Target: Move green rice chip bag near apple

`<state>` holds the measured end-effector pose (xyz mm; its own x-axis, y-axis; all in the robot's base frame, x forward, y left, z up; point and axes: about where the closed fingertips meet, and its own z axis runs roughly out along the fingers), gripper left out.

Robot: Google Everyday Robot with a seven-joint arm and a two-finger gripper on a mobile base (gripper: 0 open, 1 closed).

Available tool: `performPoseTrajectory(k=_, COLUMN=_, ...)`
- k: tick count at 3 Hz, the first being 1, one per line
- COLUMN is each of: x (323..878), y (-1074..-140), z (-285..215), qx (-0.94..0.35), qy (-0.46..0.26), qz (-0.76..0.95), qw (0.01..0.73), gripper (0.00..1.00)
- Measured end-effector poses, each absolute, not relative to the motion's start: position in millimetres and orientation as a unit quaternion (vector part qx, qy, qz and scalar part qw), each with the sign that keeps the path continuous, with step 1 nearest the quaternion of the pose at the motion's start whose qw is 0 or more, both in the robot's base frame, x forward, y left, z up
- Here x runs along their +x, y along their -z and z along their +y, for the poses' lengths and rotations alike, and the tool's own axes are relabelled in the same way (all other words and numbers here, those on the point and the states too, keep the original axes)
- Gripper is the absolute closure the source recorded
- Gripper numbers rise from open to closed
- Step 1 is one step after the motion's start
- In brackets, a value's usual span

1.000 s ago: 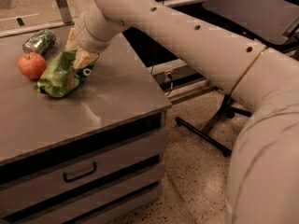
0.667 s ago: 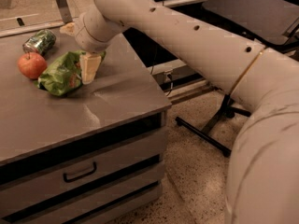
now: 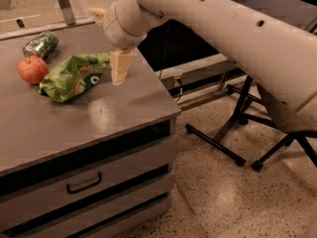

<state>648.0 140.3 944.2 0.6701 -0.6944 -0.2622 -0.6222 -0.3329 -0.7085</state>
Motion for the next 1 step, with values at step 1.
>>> performPoseTrajectory(k=1, x=635.0, y=-957.7, z=83.1, qx=-0.797, qy=0.07, qz=0.424, qw=0.425, gripper=0.0)
